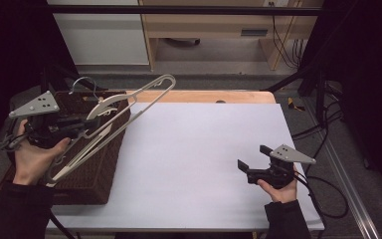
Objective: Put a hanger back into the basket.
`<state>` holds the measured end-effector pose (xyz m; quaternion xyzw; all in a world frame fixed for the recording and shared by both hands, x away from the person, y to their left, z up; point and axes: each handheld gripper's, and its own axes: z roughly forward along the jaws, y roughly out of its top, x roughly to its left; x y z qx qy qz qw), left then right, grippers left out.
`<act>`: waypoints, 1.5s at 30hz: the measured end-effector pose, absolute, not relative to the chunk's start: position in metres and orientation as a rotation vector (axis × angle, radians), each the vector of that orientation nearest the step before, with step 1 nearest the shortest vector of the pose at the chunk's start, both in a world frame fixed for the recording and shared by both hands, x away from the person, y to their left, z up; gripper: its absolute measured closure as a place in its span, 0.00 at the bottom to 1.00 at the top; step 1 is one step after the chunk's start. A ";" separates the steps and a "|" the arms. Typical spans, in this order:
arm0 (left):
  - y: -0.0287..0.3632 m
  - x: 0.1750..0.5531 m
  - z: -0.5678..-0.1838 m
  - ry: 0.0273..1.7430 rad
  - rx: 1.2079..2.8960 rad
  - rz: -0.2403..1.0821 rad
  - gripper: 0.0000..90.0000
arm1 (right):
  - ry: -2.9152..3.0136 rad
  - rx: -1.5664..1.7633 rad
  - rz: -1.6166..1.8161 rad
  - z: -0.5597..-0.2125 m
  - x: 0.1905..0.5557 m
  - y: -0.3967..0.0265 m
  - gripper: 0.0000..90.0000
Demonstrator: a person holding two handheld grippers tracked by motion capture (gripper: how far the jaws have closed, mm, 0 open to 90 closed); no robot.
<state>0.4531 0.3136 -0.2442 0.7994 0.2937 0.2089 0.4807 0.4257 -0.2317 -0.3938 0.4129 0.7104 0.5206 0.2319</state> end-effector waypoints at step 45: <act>0.434 0.499 -0.338 1.115 1.979 0.471 0.96 | 1.974 1.130 1.407 -0.397 0.428 -0.230 0.05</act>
